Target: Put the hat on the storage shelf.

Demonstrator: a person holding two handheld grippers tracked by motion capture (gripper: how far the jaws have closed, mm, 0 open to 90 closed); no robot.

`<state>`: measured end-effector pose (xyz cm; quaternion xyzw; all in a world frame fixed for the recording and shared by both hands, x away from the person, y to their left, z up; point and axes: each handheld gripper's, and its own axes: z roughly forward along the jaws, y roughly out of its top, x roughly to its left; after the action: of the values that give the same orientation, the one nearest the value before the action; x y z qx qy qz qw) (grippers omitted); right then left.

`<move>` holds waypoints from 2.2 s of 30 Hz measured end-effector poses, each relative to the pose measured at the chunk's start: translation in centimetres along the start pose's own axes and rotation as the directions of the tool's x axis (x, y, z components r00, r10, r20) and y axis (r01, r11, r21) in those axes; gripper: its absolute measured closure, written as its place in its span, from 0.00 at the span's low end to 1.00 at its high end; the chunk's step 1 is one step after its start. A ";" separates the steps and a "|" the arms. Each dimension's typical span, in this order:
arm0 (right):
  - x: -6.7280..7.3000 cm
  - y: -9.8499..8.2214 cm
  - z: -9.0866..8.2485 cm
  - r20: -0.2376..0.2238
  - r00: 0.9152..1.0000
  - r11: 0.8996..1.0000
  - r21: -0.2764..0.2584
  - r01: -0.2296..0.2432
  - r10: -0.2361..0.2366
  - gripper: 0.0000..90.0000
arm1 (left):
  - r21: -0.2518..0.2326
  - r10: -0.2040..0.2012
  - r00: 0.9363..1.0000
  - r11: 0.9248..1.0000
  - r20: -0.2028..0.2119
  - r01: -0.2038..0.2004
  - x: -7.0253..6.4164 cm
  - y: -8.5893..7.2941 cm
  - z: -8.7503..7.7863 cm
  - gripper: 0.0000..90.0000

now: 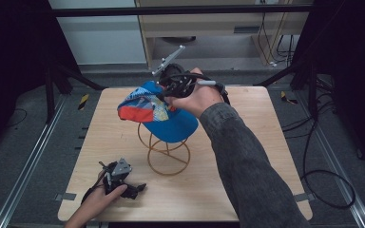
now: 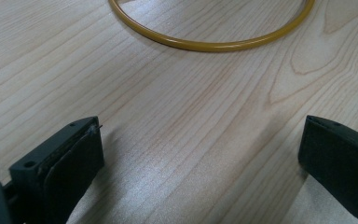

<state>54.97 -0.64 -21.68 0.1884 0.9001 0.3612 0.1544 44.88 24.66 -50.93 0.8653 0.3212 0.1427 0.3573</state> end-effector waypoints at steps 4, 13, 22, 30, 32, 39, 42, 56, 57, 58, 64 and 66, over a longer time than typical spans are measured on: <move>0.2 0.2 0.4 -0.010 1.000 1.000 0.013 0.009 -0.009 1.00 | 0.000 0.002 1.000 1.000 0.001 -0.002 0.0 0.0 0.0 0.00; 0.6 1.5 0.4 -0.015 0.999 0.999 0.009 0.032 -0.032 1.00 | 0.001 0.003 1.000 1.000 -0.001 -0.003 0.0 0.0 0.0 0.00; 1.1 1.3 1.6 -0.045 0.998 0.999 0.039 0.038 -0.037 1.00 | 0.001 0.003 1.000 1.000 -0.001 -0.003 0.0 0.0 0.0 0.00; 1.2 1.0 1.8 -0.056 0.998 0.999 0.029 0.043 -0.042 0.99 | 0.000 0.003 1.000 1.000 0.000 -0.003 0.0 0.0 0.0 0.00; 1.3 0.8 1.9 -0.066 0.997 0.999 0.022 0.036 -0.035 0.98 | 0.000 0.002 1.000 1.000 0.000 -0.002 0.0 0.0 0.0 0.00; 1.4 0.4 2.1 -0.074 0.997 0.999 0.026 0.040 -0.038 0.97 | 0.000 0.001 1.000 1.000 0.000 -0.001 0.0 0.0 0.0 0.00; 1.3 0.2 2.1 -0.072 0.997 0.999 0.027 0.036 -0.034 0.96 | -0.001 0.001 1.000 1.000 0.000 -0.001 0.0 0.0 0.0 0.00; 1.4 0.4 2.5 -0.073 0.997 0.999 0.022 0.031 -0.029 0.88 | -0.001 0.002 1.000 1.000 0.001 -0.002 0.0 0.0 0.0 0.00; 1.4 0.4 2.4 -0.073 0.997 0.999 0.022 0.032 -0.030 0.88 | -0.001 0.002 1.000 1.000 0.001 -0.002 0.0 0.0 0.0 0.00; 1.4 0.4 2.4 -0.074 0.997 0.999 0.020 0.030 -0.028 0.87 | -0.001 0.001 1.000 1.000 0.001 -0.001 0.0 0.0 0.0 0.00; 1.4 0.4 2.2 -0.072 0.997 1.000 0.011 0.018 -0.017 0.78 | -0.001 0.002 1.000 1.000 0.002 -0.002 0.0 0.0 0.0 0.00; 1.3 0.4 2.2 -0.068 0.998 1.000 0.011 0.013 -0.013 0.75 | -0.001 0.002 1.000 1.000 0.002 -0.002 0.0 0.0 0.0 0.00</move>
<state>54.78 1.53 -23.10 0.1711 0.9081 0.3611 0.1250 44.89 24.68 -50.95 0.8656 0.3201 0.1424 0.3578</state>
